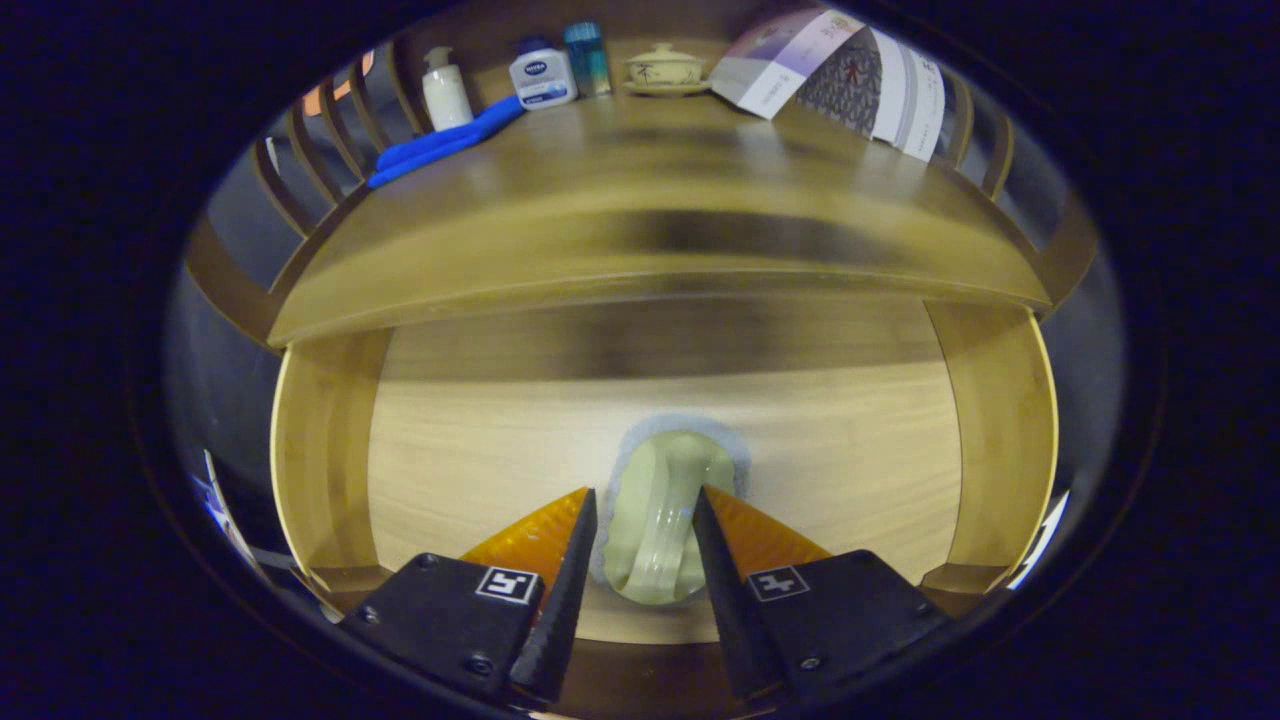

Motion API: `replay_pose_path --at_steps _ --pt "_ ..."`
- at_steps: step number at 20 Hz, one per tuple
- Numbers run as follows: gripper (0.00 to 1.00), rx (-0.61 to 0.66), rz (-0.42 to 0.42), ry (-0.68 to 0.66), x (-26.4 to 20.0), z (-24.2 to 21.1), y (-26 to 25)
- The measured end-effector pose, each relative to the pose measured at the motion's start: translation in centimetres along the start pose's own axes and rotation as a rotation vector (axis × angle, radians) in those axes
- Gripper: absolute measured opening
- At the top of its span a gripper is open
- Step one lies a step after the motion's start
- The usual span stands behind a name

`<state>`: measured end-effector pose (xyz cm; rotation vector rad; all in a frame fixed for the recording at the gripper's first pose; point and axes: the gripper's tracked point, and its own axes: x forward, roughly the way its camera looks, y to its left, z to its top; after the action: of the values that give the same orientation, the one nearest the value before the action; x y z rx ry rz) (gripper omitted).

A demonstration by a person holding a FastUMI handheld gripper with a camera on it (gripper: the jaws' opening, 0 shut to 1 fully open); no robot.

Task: Pull open the drawer, take out the items inside it, and place them on the countertop above the cabinet.

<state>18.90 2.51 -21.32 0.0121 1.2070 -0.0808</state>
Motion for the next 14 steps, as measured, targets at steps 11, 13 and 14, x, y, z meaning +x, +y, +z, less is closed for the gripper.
replay_pose_path --at_steps 11,13,14 --pt "0.22 0.023 0.059 -0.050 -0.7 -0.1 -0.5" --pt "0.21 0.009 0.067 -0.057 -1.5 -0.5 -0.5" --pt "0.21 0.009 0.070 -0.067 -2.1 -0.5 -0.5"
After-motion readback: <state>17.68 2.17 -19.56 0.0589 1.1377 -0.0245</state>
